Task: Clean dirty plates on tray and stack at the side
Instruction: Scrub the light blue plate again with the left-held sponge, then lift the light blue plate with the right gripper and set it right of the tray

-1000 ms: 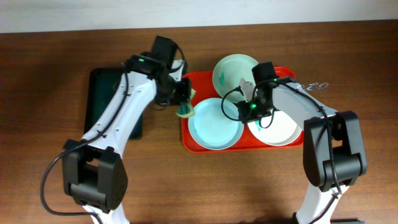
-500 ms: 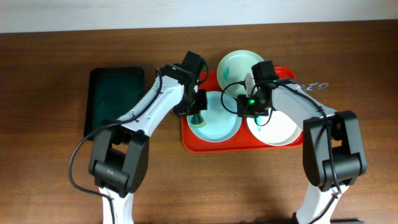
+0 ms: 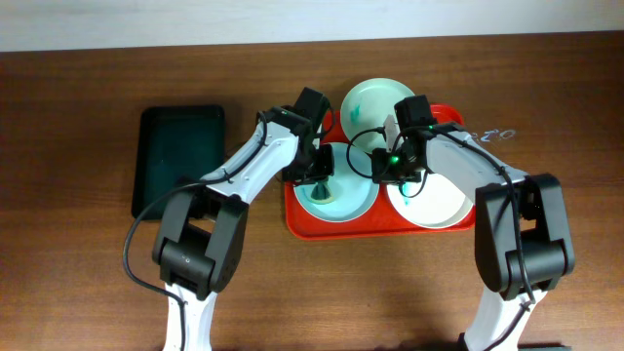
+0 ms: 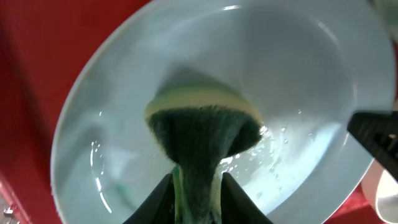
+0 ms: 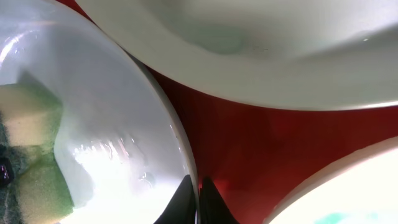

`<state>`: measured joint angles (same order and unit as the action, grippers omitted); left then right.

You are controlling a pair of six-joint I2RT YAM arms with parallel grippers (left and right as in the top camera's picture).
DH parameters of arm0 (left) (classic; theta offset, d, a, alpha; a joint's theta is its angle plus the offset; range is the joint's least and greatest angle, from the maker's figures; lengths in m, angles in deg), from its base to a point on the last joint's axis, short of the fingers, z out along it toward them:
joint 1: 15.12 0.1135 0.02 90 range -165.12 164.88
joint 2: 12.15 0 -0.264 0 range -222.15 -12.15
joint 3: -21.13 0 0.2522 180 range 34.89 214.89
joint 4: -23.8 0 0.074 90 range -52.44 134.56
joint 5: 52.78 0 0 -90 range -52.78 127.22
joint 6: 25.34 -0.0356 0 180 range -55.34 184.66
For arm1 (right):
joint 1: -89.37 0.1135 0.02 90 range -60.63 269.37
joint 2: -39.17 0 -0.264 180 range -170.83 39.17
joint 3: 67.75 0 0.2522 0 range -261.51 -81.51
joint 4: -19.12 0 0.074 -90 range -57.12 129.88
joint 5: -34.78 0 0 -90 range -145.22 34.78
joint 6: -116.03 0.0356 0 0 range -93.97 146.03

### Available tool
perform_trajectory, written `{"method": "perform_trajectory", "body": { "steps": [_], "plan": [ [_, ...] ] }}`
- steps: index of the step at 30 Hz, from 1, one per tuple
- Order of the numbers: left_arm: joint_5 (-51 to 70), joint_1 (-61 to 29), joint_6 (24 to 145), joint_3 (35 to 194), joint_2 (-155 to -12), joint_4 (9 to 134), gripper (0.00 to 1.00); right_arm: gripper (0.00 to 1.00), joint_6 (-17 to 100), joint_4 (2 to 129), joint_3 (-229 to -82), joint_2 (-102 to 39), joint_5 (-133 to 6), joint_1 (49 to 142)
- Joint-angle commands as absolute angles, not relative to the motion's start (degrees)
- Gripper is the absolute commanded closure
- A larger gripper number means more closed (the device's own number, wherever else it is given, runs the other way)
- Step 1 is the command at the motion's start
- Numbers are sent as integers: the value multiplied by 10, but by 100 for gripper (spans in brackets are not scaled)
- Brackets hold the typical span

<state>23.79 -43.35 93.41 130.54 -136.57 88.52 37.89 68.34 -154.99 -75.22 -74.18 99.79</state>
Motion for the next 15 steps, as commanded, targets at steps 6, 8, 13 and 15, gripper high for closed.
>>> {"method": "perform_trajectory", "body": {
  "steps": [6,8,13,15],
  "plan": [
    [244,-451,933,1309,-1378,890,83,95,383,687,-1546,-759,-726,995],
    [250,-454,933,1308,-1382,890,100,95,383,689,-1546,-759,-726,995],
    [395,-448,933,1308,-1382,922,100,95,383,693,-1546,-759,-726,995],
    [504,-447,933,1308,-1381,939,100,95,383,693,-1546,-759,-726,995]
  ]
}}
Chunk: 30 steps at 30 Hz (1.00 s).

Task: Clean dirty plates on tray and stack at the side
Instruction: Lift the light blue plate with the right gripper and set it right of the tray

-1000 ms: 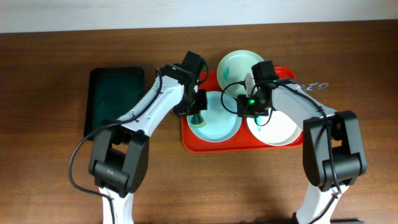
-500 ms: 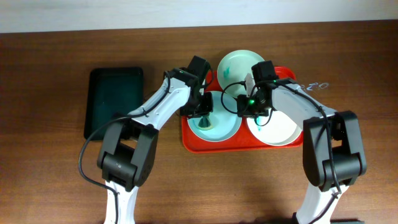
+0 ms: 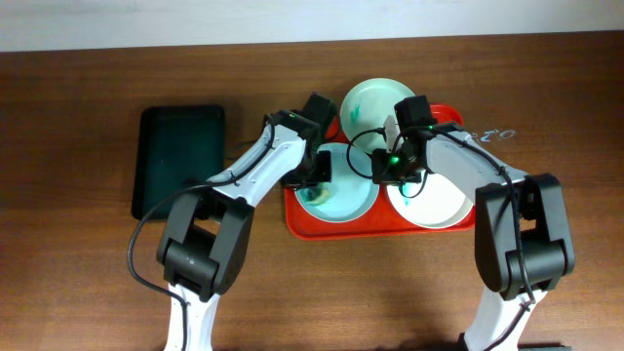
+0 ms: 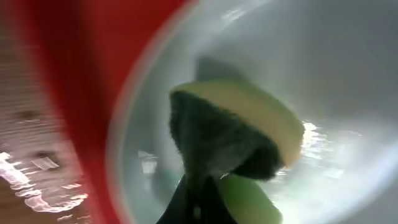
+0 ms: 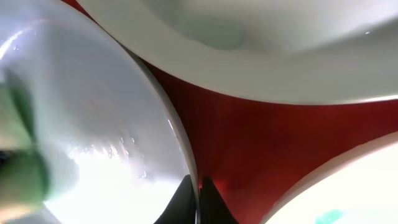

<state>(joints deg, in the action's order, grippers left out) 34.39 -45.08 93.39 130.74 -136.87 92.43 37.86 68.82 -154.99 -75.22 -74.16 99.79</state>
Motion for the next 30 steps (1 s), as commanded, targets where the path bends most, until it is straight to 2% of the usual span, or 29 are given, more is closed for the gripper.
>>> {"method": "perform_trajectory", "body": {
  "steps": [1,6,11,14,16,17,18,21,24,27,30],
  "plan": [
    [539,-447,933,1310,-1381,944,100,95,383,693,-1546,-759,-726,995],
    [540,-447,934,1389,-1381,986,100,96,383,693,-1546,-759,-726,995],
    [372,-447,933,1502,-1381,1019,100,96,344,721,-1572,-744,-725,995],
    [419,-408,933,1506,-1380,1039,100,96,335,753,-1606,-708,-705,1000],
    [370,-379,930,1506,-1380,1062,100,96,336,771,-1619,-682,-635,1012],
    [284,-361,867,1504,-1380,1065,100,96,335,770,-1620,-657,-570,1032],
    [257,-357,841,1504,-1380,1066,100,96,335,770,-1622,-642,-523,1048],
    [253,-357,841,1504,-1380,1068,100,96,336,770,-1623,-617,-393,1103],
    [251,-370,829,1504,-1380,1069,100,96,336,771,-1623,-617,-323,1133],
    [418,-364,889,1504,-1380,1093,100,96,335,803,-1644,-614,-104,1188],
    [444,-311,897,1504,-1380,1107,100,96,314,823,-1673,-614,27,1240]
  ]
}}
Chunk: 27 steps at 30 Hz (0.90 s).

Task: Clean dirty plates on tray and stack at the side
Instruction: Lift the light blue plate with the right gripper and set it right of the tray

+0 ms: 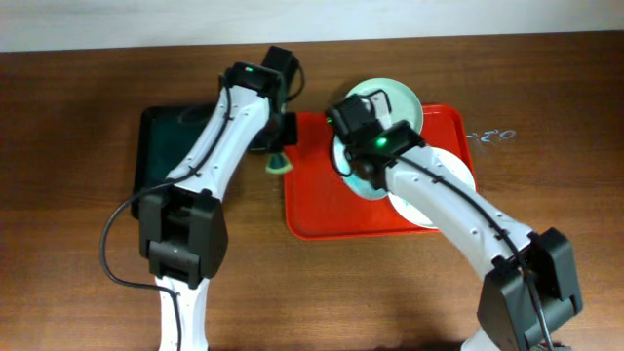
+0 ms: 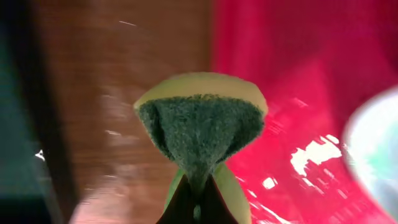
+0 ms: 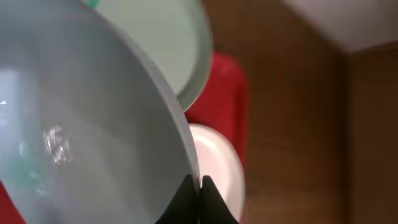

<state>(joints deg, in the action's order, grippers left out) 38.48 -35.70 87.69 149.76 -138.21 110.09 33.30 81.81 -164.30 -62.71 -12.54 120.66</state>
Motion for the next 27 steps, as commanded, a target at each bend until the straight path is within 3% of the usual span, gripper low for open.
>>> {"method": "perform_trajectory", "body": {
  "steps": [1,5,10,12,14,16,17,20,27],
  "plan": [
    [443,-293,897,1504,-1380,1113,100,96,289,823,-1679,-614,66,1257],
    [444,-217,896,1502,-1380,1147,100,96,176,777,-1686,-614,294,1331],
    [439,-183,849,1488,-1381,1163,100,96,110,750,-1686,-614,343,1385],
    [432,-183,841,1481,-1381,1163,100,96,124,751,-1686,-614,275,1394],
    [429,-183,841,1481,-1381,1165,100,96,210,768,-1685,-615,-12,1361],
    [429,-183,840,1481,-1381,1167,100,96,286,771,-1681,-616,-283,1273],
    [431,-183,840,1481,-1381,1170,100,96,399,777,-1680,-616,-412,1182],
    [431,-183,841,1481,-1381,1170,100,96,446,783,-1679,-618,-672,974],
    [430,-183,841,1481,-1381,1161,100,96,475,761,-1661,-680,-683,624]
  ]
}}
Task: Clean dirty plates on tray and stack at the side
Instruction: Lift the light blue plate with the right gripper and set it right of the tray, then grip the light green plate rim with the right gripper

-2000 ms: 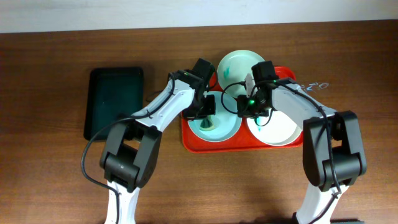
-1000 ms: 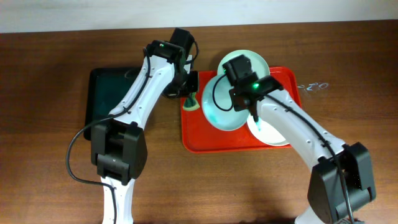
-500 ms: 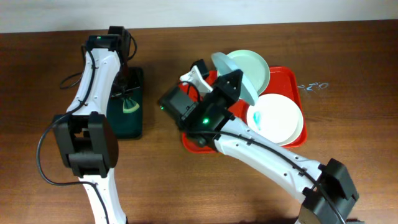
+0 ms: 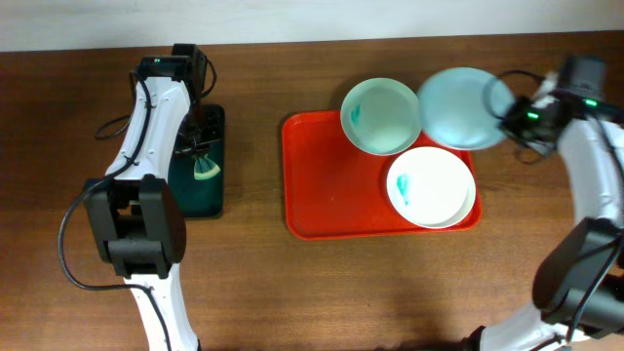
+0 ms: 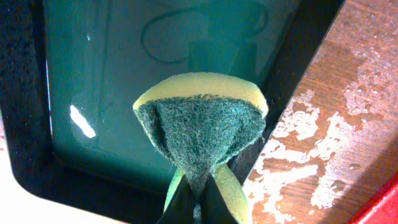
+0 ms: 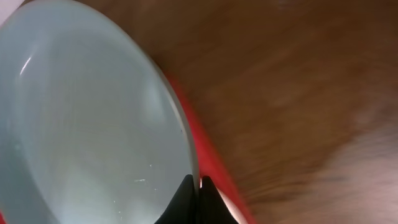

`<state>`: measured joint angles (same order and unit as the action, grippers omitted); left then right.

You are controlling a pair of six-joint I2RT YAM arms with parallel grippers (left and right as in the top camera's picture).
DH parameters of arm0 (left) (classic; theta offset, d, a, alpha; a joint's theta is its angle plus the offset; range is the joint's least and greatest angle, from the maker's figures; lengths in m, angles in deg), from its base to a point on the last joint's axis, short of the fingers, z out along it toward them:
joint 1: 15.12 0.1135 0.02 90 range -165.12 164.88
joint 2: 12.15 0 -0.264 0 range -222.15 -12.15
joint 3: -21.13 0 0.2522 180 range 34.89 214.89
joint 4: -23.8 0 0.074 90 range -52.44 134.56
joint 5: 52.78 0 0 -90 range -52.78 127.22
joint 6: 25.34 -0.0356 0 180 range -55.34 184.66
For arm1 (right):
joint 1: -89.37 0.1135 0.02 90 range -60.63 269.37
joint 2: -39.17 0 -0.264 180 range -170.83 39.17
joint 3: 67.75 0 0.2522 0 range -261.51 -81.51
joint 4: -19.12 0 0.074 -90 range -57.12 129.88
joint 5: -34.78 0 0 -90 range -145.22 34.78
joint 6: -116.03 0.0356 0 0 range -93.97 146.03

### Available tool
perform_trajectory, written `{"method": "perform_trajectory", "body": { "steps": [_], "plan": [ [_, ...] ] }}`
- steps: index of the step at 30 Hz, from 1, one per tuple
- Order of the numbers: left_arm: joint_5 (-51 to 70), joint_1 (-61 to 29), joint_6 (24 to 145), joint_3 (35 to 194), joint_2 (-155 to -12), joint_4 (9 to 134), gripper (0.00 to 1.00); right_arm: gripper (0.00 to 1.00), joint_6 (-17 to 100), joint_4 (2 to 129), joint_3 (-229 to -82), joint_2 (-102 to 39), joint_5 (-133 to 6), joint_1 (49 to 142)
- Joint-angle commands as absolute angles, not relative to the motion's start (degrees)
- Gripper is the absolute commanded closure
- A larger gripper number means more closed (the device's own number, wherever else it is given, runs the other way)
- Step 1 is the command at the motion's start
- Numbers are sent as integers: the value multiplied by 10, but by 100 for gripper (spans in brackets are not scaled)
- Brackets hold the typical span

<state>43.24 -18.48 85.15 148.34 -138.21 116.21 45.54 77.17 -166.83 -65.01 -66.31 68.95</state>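
Note:
My right gripper (image 4: 507,119) (image 6: 198,186) is shut on the rim of a pale blue plate (image 4: 461,107) (image 6: 93,124), held over the far right corner of the red tray (image 4: 322,195). On the tray lie a pale green plate (image 4: 380,117) and a white plate (image 4: 431,185), each with a teal smear. My left gripper (image 4: 200,148) (image 5: 199,202) is shut on a green and yellow sponge (image 4: 205,169) (image 5: 199,127), which hangs over the dark basin (image 4: 185,200) of teal water (image 5: 155,74).
The basin stands at the left of the brown wooden table (image 4: 312,292). Wet patches mark the wood (image 5: 323,137) beside the basin. The red tray's edge (image 6: 214,158) shows just under the held plate. A white wall borders the table's far side.
My left gripper has moved left with the sponge, from the gap beside the red tray to above the basin. My right gripper has moved the pale blue plate from mid-tray to the tray's far right corner.
At first the sponge pressed into the pale blue plate on the tray's left half while my right gripper pinched its rim. Then the sponge was at the plate's left side. Later the sponge was off the tray and the plate lifted; now they are far apart.

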Motion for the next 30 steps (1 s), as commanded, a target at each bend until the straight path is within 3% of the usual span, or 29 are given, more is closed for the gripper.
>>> {"method": "perform_trajectory", "body": {
  "steps": [1,7,8,9,10,11,14,17,19,22,25,27,30],
  "plan": [
    [430,-183,841,1481,-1381,1161,100,96,475,749,-1661,-697,-683,593],
    [430,-183,841,1481,-1381,1156,100,96,453,674,-1661,-796,-681,547],
    [430,-183,841,1481,-1381,1155,100,87,440,666,-1661,-796,-681,550],
    [430,-183,841,1481,-1381,1151,100,41,431,665,-1668,-792,-678,556],
    [430,-183,841,1481,-1381,1150,100,15,431,682,-1687,-786,-678,556],
    [430,-183,841,1481,-1381,1150,100,7,432,711,-1714,-775,-674,556],
    [424,-183,841,1481,-1381,1150,100,6,416,783,-1790,-739,-696,577],
    [424,-183,841,1481,-1381,1150,100,4,271,785,-1808,-718,-868,656],
    [424,-183,841,1481,-1381,1150,100,4,205,783,-1797,-725,-810,740],
    [424,-183,841,1481,-1381,1149,100,4,179,763,-1789,-775,-589,856],
    [424,-183,841,1481,-1381,1149,100,5,207,731,-1789,-820,-554,880],
    [425,-183,841,1481,-1381,1149,100,21,220,712,-1789,-847,-567,879],
    [425,-183,841,1481,-1381,1142,100,27,220,684,-1789,-866,-626,879]
  ]
}}
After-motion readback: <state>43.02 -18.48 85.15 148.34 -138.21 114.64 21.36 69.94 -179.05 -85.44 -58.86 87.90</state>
